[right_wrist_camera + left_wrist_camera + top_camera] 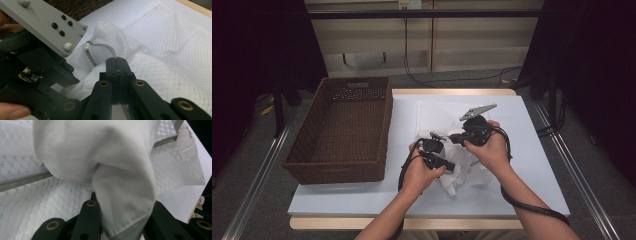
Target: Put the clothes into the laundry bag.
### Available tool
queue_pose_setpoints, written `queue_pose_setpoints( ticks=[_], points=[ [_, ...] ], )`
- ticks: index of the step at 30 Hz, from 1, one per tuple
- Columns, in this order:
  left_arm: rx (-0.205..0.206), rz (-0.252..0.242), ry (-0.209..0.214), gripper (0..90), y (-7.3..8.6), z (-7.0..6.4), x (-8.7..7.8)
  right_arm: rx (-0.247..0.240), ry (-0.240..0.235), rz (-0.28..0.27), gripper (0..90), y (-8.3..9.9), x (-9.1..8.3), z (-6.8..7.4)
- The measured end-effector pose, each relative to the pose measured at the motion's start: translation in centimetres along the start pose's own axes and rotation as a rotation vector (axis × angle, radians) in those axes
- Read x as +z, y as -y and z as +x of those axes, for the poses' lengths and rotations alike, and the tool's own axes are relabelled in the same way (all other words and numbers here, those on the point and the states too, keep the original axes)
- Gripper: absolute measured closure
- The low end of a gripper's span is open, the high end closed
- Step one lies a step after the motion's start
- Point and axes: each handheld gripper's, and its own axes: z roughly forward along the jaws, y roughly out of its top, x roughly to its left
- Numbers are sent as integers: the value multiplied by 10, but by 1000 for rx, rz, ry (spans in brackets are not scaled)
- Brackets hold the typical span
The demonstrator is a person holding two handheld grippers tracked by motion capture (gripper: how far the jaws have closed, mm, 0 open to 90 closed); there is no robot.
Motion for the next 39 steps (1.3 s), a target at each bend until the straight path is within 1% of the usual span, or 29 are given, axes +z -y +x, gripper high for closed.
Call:
queue_pose_setpoints(
  ticks=[2,3,4,5,6,7,8,9,10,12,14,15,18,19,21,22,23,25,26,28,29,34,36,39],
  points=[
    [-3,-2,12,775,-1,-1,-4,2,1,0,900,0,0,0],
    [-8,-19,11,779,-2,-2,-5,2,1,0,900,0,0,0],
    [4,-18,7,782,-3,-2,-8,1,1,1,900,0,0,0],
    [-10,-30,9,784,-3,-2,-10,0,2,1,900,0,0,0],
    [-10,-37,6,786,-3,-2,-12,4,2,1,900,0,-1,1],
    [-24,-47,9,787,-4,-2,-13,4,2,1,900,0,-1,1],
    [-8,-39,3,789,-4,-1,-16,1,4,-1,900,0,-1,1],
    [-25,-58,2,791,-4,-1,-16,1,5,-5,900,0,-1,2],
    [-14,-52,-5,792,-5,0,-17,2,10,-5,900,0,-1,2],
    [-34,-68,-7,793,-5,1,-16,0,3,-7,900,-1,-2,2],
    [-42,-68,-7,793,-5,2,-15,-2,5,-5,900,-1,-2,3],
    [-37,-65,-6,793,-5,3,-15,-1,10,-1,900,-1,-2,3],
    [-47,-74,-6,793,-6,2,-15,-7,7,-2,900,-2,-2,4],
    [-36,-68,-8,793,-7,2,-15,-7,8,-4,900,-2,-2,4],
    [-53,-81,-9,793,-8,1,-15,-5,8,-6,900,-2,-2,4],
    [-42,-76,-10,793,-8,2,-15,-3,9,-8,900,-2,-2,5],
    [-51,-86,-9,793,-9,2,-15,-5,6,-10,900,-2,-2,5],
    [-43,-84,-14,793,-10,2,-16,-3,7,-14,900,-2,-4,5],
    [-49,-92,-14,793,-10,2,-16,-1,6,-17,900,-2,-4,5],
    [-40,-94,-15,794,-11,3,-17,-1,13,-18,900,-2,-4,5],
    [-55,-108,-19,794,-11,2,-16,-3,6,-21,900,-2,-4,5],
    [-46,-112,-22,794,-12,4,-16,-9,8,-20,900,-3,-6,5],
    [-55,-118,-20,794,-13,4,-15,-10,9,-20,900,-3,-6,5],
    [-58,-121,-20,794,-14,4,-14,-5,7,-22,900,-3,-5,5]
  ],
)
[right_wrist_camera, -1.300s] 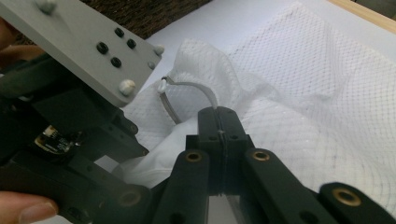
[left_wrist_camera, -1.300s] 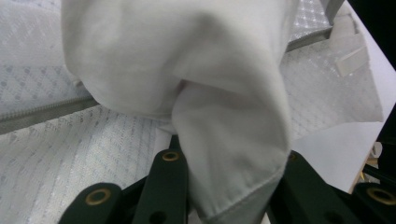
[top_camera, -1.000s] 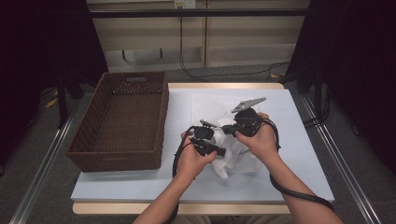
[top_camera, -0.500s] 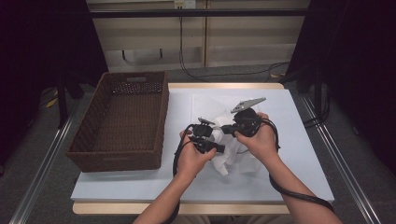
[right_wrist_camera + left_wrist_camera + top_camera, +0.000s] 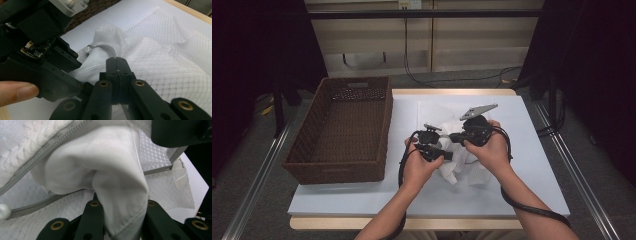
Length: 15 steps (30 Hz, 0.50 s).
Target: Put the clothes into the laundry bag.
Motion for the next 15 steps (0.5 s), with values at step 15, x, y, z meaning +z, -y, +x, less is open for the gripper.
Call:
queue_pose_setpoints(
  ticks=[15],
  points=[
    [-4,-32,-11,794,-5,0,3,2,2,-2,900,1,-1,-1]
  ],
)
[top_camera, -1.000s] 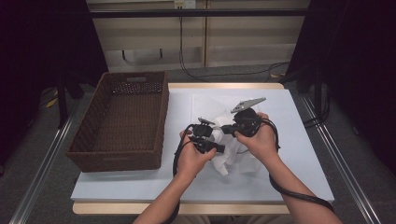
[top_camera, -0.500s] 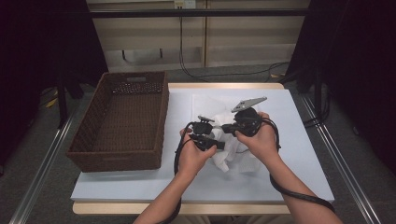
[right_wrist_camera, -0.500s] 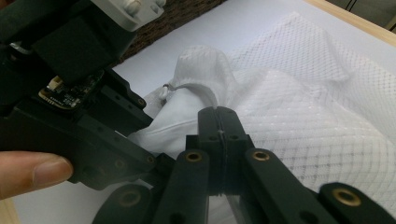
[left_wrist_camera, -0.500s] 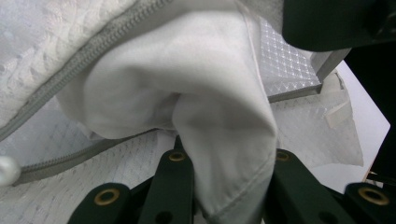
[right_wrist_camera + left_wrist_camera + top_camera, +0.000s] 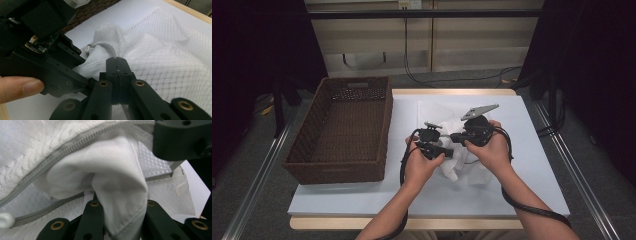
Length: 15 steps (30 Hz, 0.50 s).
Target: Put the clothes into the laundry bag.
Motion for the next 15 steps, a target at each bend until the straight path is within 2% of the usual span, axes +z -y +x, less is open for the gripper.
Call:
queue_pose_setpoints(
  ticks=[15],
  points=[
    [0,-8,-6,794,-4,0,1,-15,10,4,900,-2,-2,-1]
  ],
)
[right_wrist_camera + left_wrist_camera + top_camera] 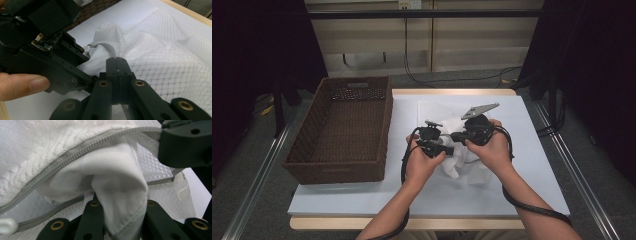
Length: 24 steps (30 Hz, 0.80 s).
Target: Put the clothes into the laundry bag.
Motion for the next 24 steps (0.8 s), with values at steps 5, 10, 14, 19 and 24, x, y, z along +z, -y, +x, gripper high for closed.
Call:
queue_pose_setpoints(
  ticks=[5,10,14,19,24],
  points=[
    [-6,-4,3,793,-1,1,0,0,-7,0,900,-1,1,0],
    [-10,-7,1,793,-2,3,0,4,-12,-1,900,-1,1,0],
    [-15,-15,-3,793,-4,3,0,2,-19,-6,900,-1,0,0],
    [-11,-20,-6,793,-6,2,0,0,-18,-10,900,-2,0,0],
    [-4,-29,-12,793,-8,1,1,0,-16,-11,900,-2,-1,-1]
  ],
)
